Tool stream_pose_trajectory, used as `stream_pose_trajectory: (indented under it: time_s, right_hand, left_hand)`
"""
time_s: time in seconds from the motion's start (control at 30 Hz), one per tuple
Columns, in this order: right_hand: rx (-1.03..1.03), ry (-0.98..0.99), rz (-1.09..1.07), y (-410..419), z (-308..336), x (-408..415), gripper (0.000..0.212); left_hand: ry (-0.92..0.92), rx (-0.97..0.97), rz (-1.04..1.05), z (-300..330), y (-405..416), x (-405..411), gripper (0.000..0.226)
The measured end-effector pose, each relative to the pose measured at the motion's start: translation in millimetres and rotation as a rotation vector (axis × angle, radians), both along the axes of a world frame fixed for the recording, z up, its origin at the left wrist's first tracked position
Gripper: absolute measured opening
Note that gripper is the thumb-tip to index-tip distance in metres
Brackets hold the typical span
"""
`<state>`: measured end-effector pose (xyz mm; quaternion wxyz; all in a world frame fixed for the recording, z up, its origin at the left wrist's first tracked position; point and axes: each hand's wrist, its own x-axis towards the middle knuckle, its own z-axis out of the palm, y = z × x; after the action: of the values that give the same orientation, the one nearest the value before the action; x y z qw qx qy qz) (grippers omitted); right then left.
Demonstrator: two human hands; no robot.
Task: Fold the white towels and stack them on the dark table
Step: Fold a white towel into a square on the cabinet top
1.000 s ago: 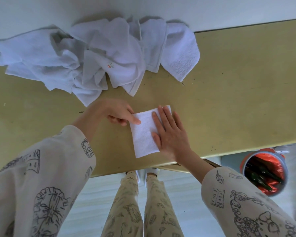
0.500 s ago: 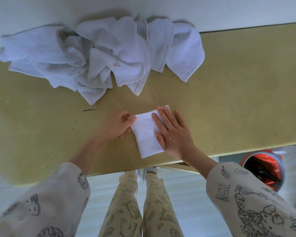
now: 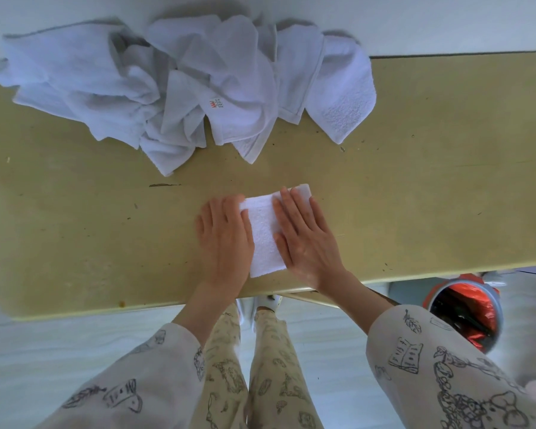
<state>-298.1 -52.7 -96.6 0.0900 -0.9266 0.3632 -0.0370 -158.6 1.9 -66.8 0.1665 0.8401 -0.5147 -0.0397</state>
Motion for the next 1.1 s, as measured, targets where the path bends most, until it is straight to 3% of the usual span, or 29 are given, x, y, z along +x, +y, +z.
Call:
stream_pose_trajectory:
  time_s: [0.1, 0.17, 0.33, 0.8, 0.9, 1.03, 1.1]
  right_hand:
    - [0.007, 0.018, -0.018, -2, -6, 1, 0.052]
    - [0.003, 0.021, -0.016, -2, -8, 1, 0.053]
    - [0.006, 0.018, 0.002, -4, -10, 0, 0.055]
    - [0.099, 0.138, 0.011, -5, -2, 3, 0.058]
    - [0.108, 0.061, 0.015, -8, 4, 0, 0.055]
    - [0.095, -0.215, -0.417, -11, 20, -4, 0.042]
    - [0.229, -0.293, -0.671, -12, 30, 0, 0.035]
  left_hand:
    - [-0.063, -0.015, -0.227, -14, 15, -14, 0.031]
    - [-0.078, 0.095, -0.294, -26, 22, -17, 0.038]
    - [-0.061, 0.314, -0.34, -34, 29, -3, 0.053]
    - [-0.077, 0.343, -0.463, -33, 28, 21, 0.058]
    - [-0.05, 0.336, -0.465, -28, 27, 20, 0.059]
    - [0.088, 0.249, -0.426, -22, 31, 20, 0.056]
    - [0.176, 0.182, -0.352, -18, 36, 21, 0.052]
